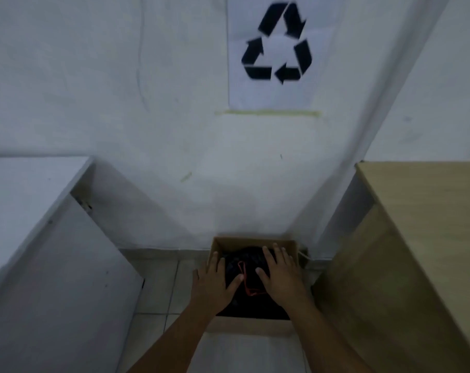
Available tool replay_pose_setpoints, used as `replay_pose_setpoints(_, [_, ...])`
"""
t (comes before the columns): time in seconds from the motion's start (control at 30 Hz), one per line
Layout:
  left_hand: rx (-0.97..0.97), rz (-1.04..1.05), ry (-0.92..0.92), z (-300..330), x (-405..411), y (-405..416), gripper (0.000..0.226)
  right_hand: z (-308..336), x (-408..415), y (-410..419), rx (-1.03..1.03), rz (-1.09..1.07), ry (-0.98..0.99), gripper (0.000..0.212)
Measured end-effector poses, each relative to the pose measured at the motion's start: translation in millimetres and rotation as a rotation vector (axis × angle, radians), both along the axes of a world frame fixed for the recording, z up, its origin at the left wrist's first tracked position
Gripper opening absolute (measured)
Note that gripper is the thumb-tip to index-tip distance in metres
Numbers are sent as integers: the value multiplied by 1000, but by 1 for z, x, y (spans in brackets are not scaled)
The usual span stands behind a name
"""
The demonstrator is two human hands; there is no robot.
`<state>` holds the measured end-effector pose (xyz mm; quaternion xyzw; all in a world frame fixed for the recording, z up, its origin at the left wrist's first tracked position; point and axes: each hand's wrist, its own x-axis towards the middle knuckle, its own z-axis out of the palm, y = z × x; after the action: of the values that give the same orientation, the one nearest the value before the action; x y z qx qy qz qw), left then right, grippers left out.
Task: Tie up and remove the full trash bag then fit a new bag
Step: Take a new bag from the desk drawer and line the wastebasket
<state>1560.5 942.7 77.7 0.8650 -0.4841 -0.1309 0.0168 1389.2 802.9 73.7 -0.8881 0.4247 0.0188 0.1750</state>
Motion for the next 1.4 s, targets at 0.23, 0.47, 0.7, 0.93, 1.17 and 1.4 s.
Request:
replay_pose_setpoints(0.23, [2, -62, -24, 178, -21, 0, 108, 187, -38, 5, -94, -27, -30, 69])
replay_pose_setpoints(0.47, [-34, -119, -69, 328, -65, -7, 95, 341, -86, -1, -163, -51, -9, 68])
replay_pose_setpoints(0.7, [-102, -162, -113, 448, -132, 4, 95, 458, -162, 12, -222, -57, -25, 68])
replay_pose_setpoints(0.93, [-158, -203, -177, 524, -196, 18, 95, 533, -249, 27, -281, -79, 0, 68])
replay_pose_setpoints(1.17, [-218, -347, -250, 554, -258, 11, 91, 549, -334, 46, -344, -166, 30, 73])
replay_pose_setpoints(1.4, [-207, -474, -266, 557, -347, -7, 90, 544, -440, 55, -328, -307, 38, 76])
